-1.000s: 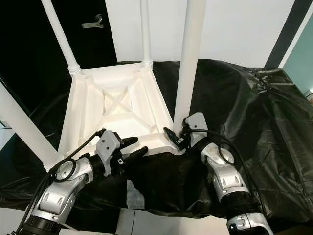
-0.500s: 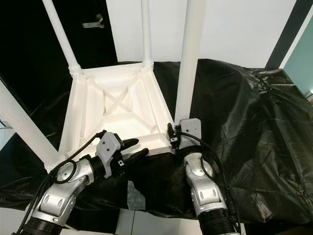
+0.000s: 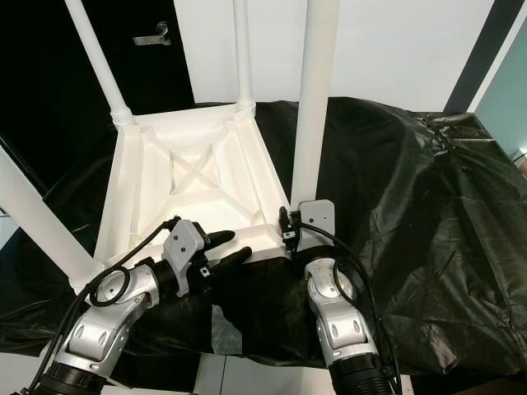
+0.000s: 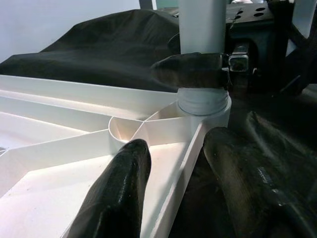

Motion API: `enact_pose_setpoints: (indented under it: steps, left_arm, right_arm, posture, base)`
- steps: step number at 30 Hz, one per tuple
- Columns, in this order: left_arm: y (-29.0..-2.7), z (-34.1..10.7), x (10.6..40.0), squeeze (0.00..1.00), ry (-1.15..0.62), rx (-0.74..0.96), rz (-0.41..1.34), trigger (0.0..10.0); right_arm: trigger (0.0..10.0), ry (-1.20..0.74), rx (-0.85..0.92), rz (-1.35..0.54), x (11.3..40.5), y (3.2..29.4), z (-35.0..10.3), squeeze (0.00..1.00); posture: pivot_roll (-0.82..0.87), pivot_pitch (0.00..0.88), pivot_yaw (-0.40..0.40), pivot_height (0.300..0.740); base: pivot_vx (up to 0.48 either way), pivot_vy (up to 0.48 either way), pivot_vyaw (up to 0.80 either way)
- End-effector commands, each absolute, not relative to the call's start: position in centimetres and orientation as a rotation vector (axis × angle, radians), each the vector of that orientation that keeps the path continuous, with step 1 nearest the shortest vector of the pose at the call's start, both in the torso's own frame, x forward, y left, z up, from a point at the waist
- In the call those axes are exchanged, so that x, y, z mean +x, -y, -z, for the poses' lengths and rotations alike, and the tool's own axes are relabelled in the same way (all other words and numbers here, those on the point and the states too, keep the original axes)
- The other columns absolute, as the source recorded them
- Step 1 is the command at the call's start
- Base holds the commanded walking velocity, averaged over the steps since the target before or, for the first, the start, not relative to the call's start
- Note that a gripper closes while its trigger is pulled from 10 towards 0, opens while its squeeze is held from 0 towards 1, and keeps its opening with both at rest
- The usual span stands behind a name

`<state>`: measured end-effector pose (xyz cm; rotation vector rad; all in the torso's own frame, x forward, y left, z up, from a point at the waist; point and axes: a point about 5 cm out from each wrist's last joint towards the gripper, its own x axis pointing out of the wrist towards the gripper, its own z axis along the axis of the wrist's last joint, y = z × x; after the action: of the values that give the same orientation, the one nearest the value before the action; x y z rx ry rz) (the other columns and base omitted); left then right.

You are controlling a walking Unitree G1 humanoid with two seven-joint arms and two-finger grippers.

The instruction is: Building children table

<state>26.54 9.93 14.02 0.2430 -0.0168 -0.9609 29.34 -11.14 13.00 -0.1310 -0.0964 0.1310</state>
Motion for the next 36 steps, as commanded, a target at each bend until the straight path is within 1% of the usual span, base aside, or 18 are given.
enact_pose_setpoints:
  steps: [1, 2, 8, 9, 10, 11, 12, 14, 16, 19, 22, 25, 26, 30, 31, 32, 34, 36]
  left_arm:
    - [-10.0, -13.9, 26.6, 0.0, 0.013, 0.25, 0.943, 10.0]
    - [-10.0, -13.9, 26.5, 0.0, 0.013, 0.249, 0.942, 10.0]
    - [-10.1, -13.9, 26.5, 0.0, 0.013, 0.249, 0.937, 10.0]
    - [-10.2, -13.9, 26.5, 0.0, 0.014, 0.25, 0.935, 10.0]
    - [-10.2, -13.9, 26.5, 0.0, 0.014, 0.25, 0.935, 10.0]
    - [-10.3, -14.0, 26.6, 0.0, 0.017, 0.255, 0.931, 10.0]
    - [-10.7, -14.0, 26.7, 0.0, 0.019, 0.263, 0.92, 10.0]
    - [-10.7, -14.0, 26.7, 0.0, 0.019, 0.263, 0.92, 10.0]
    - [-11.5, -14.3, 27.0, 0.0, 0.026, 0.276, 0.882, 10.0]
    - [-12.0, -14.5, 27.2, 0.0, 0.031, 0.279, 0.861, 10.0]
    - [-13.9, -15.2, 28.0, 0.0, 0.052, 0.259, 0.751, 10.0]
    - [-14.8, -15.3, 28.4, 0.0, 0.038, 0.214, 0.691, 10.0]
    - [-14.8, -15.3, 28.4, 0.0, 0.038, 0.214, 0.691, 10.0]
    - [-13.9, -15.1, 28.5, 0.0, 0.029, 0.092, 0.667, 10.0]
    - [-13.8, -15.2, 28.6, 0.0, 0.024, 0.024, 0.651, 10.0]
    - [-13.8, -15.2, 28.6, 0.0, 0.024, 0.024, 0.651, 10.0]
    - [-13.5, -15.4, 28.8, 0.0, 0.028, -0.065, 0.629, 10.0]
    - [-13.4, -15.5, 28.8, 0.0, 0.033, -0.09, 0.623, 10.0]
  right_arm:
    - [10.0, 0.077, -0.129, -0.133, 29.1, 11.1, -12.7, 0.0]
    - [10.0, 0.096, -0.126, -0.144, 29.1, 11.5, -13.0, 1.0]
    - [10.0, 0.142, -0.126, -0.199, 29.0, 12.5, -13.7, 1.0]
    - [10.0, 0.159, -0.136, -0.258, 28.9, 13.0, -14.1, 1.0]
    - [10.0, 0.159, -0.136, -0.258, 28.9, 13.0, -14.1, 1.0]
    - [10.0, 0.163, -0.143, -0.321, 28.8, 13.3, -14.3, 1.0]
    - [10.0, 0.165, -0.152, -0.378, 28.6, 13.4, -14.4, 0.0]
    - [10.0, 0.165, -0.152, -0.378, 28.6, 13.4, -14.4, 0.0]
    - [10.0, 0.161, -0.169, -0.433, 28.5, 13.5, -14.4, 0.0]
    - [10.0, 0.158, -0.178, -0.441, 28.5, 13.5, -14.4, 0.0]
    - [10.0, 0.154, -0.178, -0.451, 28.6, 13.5, -14.4, 0.0]
    - [10.0, 0.155, -0.174, -0.456, 28.6, 13.5, -14.3, 0.0]
    - [10.0, 0.155, -0.174, -0.456, 28.6, 13.5, -14.3, 0.0]
    - [10.0, 0.152, -0.162, -0.484, 28.5, 13.4, -14.3, 0.0]
    - [10.0, 0.152, -0.164, -0.486, 28.5, 13.4, -14.3, 0.0]
    - [10.0, 0.152, -0.164, -0.486, 28.5, 13.4, -14.3, 0.0]
    - [10.0, 0.149, -0.174, -0.482, 28.4, 13.5, -14.2, 0.0]
    - [10.0, 0.145, -0.186, -0.475, 28.3, 13.6, -14.2, 0.0]
  posture:
    - [0.02, 0.0, -0.004, 0.74]
    - [0.02, 0.0, -0.005, 0.74]
    - [0.02, 0.0, -0.005, 0.74]
    - [0.02, 0.0, -0.004, 0.74]
    - [0.02, 0.0, -0.004, 0.74]
    - [0.02, 0.0, -0.004, 0.74]
    - [0.02, 0.0, -0.005, 0.74]
    - [0.02, 0.0, -0.005, 0.74]
    - [0.03, 0.0, -0.008, 0.74]
    - [0.03, 0.0, -0.008, 0.74]
    - [0.04, 0.0, -0.007, 0.74]
    - [0.05, 0.0, -0.007, 0.74]
    - [0.05, 0.0, -0.007, 0.74]
    - [0.05, 0.0, -0.004, 0.74]
    - [0.04, 0.0, -0.005, 0.74]
    - [0.04, 0.0, -0.005, 0.74]
    - [0.04, 0.0, -0.006, 0.74]
    - [0.04, 0.0, -0.006, 0.74]
  base:
    - [0.0, 0.0, 0.0]
    - [0.0, 0.0, 0.0]
    - [0.0, 0.0, 0.0]
    - [0.0, 0.0, 0.0]
    - [0.0, 0.0, 0.0]
    - [0.0, 0.0, 0.0]
    - [0.0, 0.0, 0.0]
    - [0.0, 0.0, 0.0]
    - [0.0, 0.0, 0.0]
    - [0.0, 0.0, 0.0]
    - [0.0, 0.0, 0.0]
    - [0.0, 0.0, 0.0]
    - [0.0, 0.0, 0.0]
    - [0.0, 0.0, 0.0]
    - [0.0, 0.0, 0.0]
    - [0.0, 0.0, 0.0]
    - [0.0, 0.0, 0.0]
    - [0.0, 0.0, 0.0]
